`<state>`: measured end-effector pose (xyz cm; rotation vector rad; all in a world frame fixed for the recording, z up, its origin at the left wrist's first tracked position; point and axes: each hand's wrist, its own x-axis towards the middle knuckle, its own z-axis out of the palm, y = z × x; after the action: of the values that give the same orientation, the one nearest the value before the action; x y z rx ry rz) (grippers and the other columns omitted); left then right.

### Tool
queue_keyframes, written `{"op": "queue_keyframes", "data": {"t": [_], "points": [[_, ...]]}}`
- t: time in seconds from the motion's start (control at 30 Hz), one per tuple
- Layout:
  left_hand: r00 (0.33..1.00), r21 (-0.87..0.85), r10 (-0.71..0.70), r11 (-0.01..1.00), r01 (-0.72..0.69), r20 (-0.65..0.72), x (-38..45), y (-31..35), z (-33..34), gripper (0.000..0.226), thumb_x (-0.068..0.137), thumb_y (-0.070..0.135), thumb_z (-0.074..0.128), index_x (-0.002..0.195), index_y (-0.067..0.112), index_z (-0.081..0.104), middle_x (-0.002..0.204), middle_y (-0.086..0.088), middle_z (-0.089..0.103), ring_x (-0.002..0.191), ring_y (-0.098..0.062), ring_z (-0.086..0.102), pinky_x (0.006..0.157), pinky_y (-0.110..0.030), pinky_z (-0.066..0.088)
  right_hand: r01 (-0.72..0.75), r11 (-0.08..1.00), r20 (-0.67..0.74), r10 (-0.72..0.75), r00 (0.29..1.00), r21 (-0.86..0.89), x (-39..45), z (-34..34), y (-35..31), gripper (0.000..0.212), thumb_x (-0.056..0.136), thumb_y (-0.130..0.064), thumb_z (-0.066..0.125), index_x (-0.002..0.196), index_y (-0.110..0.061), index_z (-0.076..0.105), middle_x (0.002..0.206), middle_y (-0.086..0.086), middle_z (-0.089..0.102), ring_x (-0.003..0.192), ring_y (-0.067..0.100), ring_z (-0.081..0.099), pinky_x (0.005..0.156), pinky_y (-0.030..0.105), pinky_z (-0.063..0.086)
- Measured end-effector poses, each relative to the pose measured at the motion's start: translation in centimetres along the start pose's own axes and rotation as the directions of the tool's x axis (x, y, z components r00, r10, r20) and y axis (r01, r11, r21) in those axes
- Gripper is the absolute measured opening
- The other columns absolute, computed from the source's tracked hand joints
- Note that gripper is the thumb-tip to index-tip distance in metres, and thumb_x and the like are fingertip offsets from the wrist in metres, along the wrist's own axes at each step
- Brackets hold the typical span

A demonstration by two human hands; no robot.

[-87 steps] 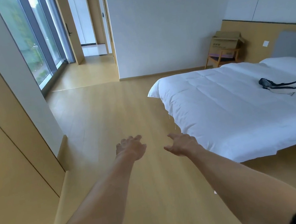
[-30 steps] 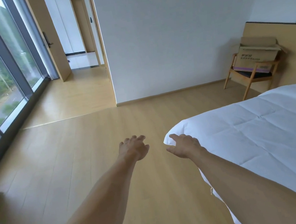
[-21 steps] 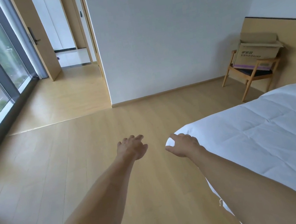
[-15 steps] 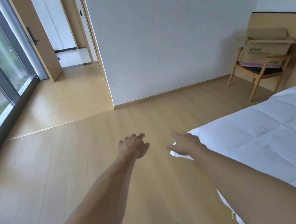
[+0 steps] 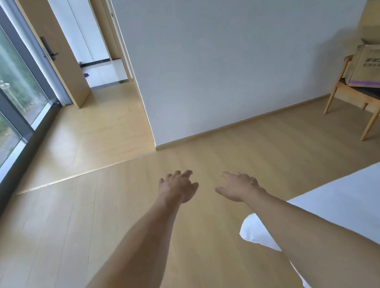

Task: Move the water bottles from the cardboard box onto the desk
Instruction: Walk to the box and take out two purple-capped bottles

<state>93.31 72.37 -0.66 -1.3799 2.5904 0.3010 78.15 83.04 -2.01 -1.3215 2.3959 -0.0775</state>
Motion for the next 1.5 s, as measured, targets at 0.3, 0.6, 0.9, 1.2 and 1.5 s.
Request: {"op": "queue_keyframes", "data": {"t": [0.3, 0.6, 0.9, 1.2, 1.5], "points": [[0.994, -0.004, 0.104, 0.995, -0.104, 0.024, 15.1, 4.4, -1.9, 0.056, 0.101, 0.051, 0.036, 0.155, 0.036, 0.031, 0.152, -0.001, 0.043, 0.139, -0.027, 0.039, 0.114, -0.044, 0.029, -0.114, 0.993, -0.024, 0.115, 0.993, 0.019, 11.5, -4.1, 3.8, 0.063, 0.096, -0.059, 0.047, 0.149, -0.027, 0.039, 0.145, 0.011, 0.051, 0.135, 0.032, 0.046, 0.110, 0.043, 0.035], [0.936, 0.040, 0.351, 0.935, -0.352, 0.035, 33.3, 11.4, -5.8, 0.054, 0.101, 0.051, 0.034, 0.153, 0.035, 0.033, 0.147, -0.002, 0.046, 0.137, -0.027, 0.041, 0.113, -0.044, 0.031, -0.344, 0.936, -0.076, 0.350, 0.934, 0.078, 24.1, -10.5, 9.1, 0.061, 0.095, -0.058, 0.048, 0.148, -0.028, 0.042, 0.146, 0.010, 0.052, 0.136, 0.030, 0.046, 0.111, 0.042, 0.036], [0.840, 0.091, 0.541, 0.835, -0.543, 0.045, 47.6, 17.9, -12.2, 0.054, 0.102, 0.051, 0.034, 0.153, 0.034, 0.034, 0.148, -0.003, 0.046, 0.138, -0.027, 0.041, 0.112, -0.043, 0.030, -0.490, 0.858, -0.131, 0.509, 0.850, 0.154, 35.0, -17.6, 12.1, 0.061, 0.096, -0.060, 0.046, 0.148, -0.030, 0.040, 0.144, 0.009, 0.052, 0.136, 0.029, 0.045, 0.110, 0.042, 0.035], [0.738, 0.130, 0.667, 0.727, -0.674, 0.098, 55.0, 26.6, -12.4, 0.055, 0.103, 0.051, 0.034, 0.155, 0.033, 0.031, 0.152, -0.004, 0.042, 0.140, -0.028, 0.039, 0.116, -0.043, 0.028, -0.646, 0.738, -0.091, 0.670, 0.737, 0.197, 39.9, -19.8, 19.5, 0.060, 0.097, -0.059, 0.046, 0.149, -0.031, 0.039, 0.145, 0.010, 0.050, 0.136, 0.031, 0.045, 0.110, 0.043, 0.036], [0.701, 0.235, 0.700, 0.664, -0.709, 0.136, 64.3, 39.6, -13.6, 0.055, 0.104, 0.052, 0.032, 0.156, 0.032, 0.029, 0.153, -0.004, 0.041, 0.140, -0.028, 0.040, 0.114, -0.043, 0.030, -0.690, 0.666, -0.080, 0.733, 0.675, 0.284, 47.0, -23.8, 32.4, 0.064, 0.098, -0.058, 0.045, 0.154, -0.032, 0.032, 0.149, 0.011, 0.047, 0.139, 0.031, 0.042, 0.111, 0.044, 0.035]]}}
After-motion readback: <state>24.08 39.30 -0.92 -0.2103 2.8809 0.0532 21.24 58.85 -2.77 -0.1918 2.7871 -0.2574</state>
